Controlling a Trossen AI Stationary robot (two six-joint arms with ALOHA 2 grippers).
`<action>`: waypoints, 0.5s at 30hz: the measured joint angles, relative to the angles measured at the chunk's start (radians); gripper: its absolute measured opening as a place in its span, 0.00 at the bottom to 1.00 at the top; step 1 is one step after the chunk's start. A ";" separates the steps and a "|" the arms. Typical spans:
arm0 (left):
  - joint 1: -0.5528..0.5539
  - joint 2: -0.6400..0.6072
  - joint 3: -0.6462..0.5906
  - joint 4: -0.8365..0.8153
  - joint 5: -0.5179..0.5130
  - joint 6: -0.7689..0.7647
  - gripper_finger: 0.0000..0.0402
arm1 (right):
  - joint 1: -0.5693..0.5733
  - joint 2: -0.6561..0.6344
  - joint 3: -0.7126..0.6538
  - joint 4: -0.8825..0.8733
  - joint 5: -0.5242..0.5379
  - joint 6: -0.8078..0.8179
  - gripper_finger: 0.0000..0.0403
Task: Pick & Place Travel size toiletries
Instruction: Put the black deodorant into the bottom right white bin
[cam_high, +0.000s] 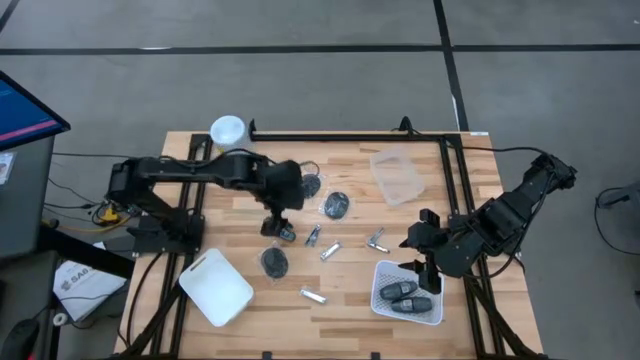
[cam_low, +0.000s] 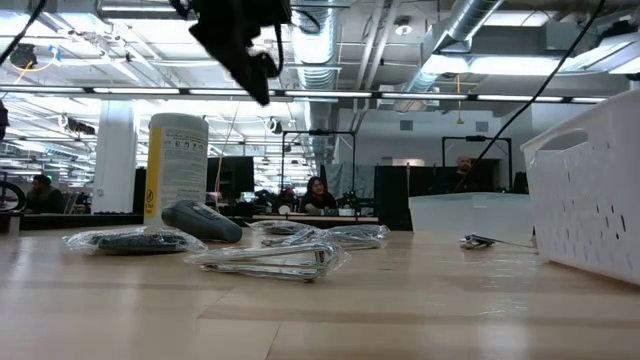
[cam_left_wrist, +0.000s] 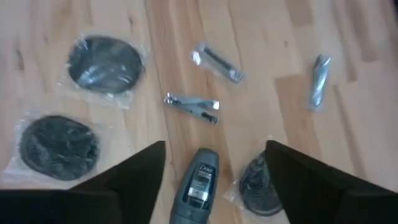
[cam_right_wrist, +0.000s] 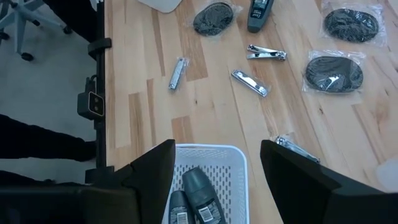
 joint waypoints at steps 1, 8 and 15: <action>-0.005 0.014 -0.010 -0.001 -0.016 0.008 0.73 | 0.000 0.000 0.000 0.000 0.000 -0.002 0.57; -0.014 0.052 -0.088 -0.001 -0.072 0.057 0.82 | 0.000 0.000 0.000 0.000 0.000 -0.002 0.57; -0.014 0.043 -0.215 0.063 -0.095 0.135 0.84 | 0.000 0.000 -0.004 -0.002 0.000 -0.018 0.57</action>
